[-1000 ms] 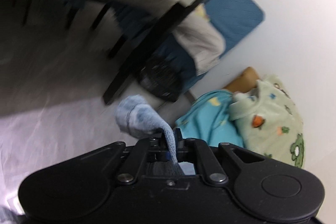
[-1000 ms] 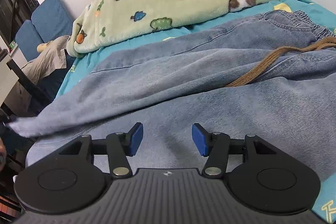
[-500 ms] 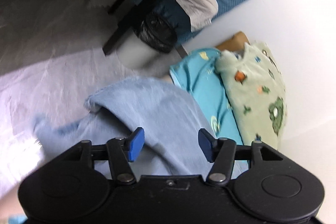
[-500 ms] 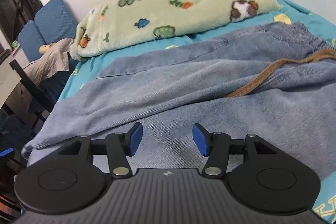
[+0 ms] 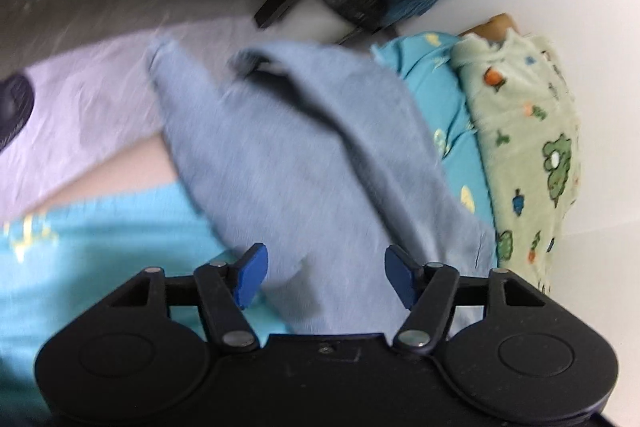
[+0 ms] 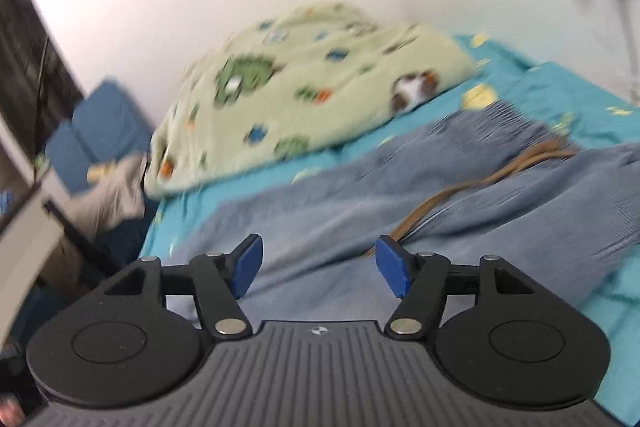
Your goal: Fold clothes
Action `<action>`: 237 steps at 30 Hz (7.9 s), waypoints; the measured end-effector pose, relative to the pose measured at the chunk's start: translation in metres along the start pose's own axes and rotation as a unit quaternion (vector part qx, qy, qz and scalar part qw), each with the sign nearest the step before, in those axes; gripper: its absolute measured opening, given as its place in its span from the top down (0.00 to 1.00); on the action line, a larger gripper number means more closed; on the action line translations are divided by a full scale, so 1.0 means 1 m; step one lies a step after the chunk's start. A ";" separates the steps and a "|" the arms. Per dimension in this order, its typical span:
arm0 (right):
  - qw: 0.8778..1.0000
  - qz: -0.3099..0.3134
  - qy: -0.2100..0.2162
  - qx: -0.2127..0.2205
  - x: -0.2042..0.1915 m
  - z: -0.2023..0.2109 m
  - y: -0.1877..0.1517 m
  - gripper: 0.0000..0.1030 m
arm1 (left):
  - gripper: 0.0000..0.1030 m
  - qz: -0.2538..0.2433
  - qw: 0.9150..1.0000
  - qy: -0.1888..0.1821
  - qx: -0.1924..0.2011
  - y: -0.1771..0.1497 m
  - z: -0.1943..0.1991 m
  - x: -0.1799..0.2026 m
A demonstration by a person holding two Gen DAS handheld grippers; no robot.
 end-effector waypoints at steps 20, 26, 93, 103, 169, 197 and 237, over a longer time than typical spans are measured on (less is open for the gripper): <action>0.916 -0.280 -0.263 0.117 0.229 0.068 0.020 0.27 | 0.45 0.055 0.996 0.013 -0.066 -0.038 -0.057 -0.024; 0.912 -0.281 -0.276 0.112 0.243 0.049 0.016 0.28 | 0.45 0.068 0.996 0.003 -0.054 -0.035 -0.062 -0.026; 0.984 0.011 -0.176 0.027 0.146 -0.274 0.070 0.49 | 0.61 -0.021 0.994 -0.104 -0.037 0.117 -0.243 0.118; 0.990 0.064 -0.122 0.001 0.058 -0.172 0.040 0.49 | 0.47 0.051 0.990 -0.131 -0.030 0.129 -0.157 0.040; 0.989 0.056 -0.048 -0.130 -0.037 -0.087 -0.110 0.49 | 0.30 0.242 0.966 -0.089 -0.015 0.159 -0.257 -0.075; 0.997 0.019 -0.055 -0.055 -0.010 -0.076 -0.049 0.49 | 0.78 -0.212 0.937 -0.163 0.225 0.146 -0.056 0.235; 0.995 -0.072 -0.072 -0.023 0.066 -0.059 -0.009 0.48 | 0.49 -0.493 0.837 -0.204 0.121 -0.238 -0.159 0.300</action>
Point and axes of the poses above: each gripper's, at about its wrist camera, not at the fingertips, and z roughly against the way its jaws point, x to its right, y to its top, the point moved 9 cm from there along -z, roughly the way its jaws point, and after that the axes turned 12 degrees about x, right-handed, at the moved point
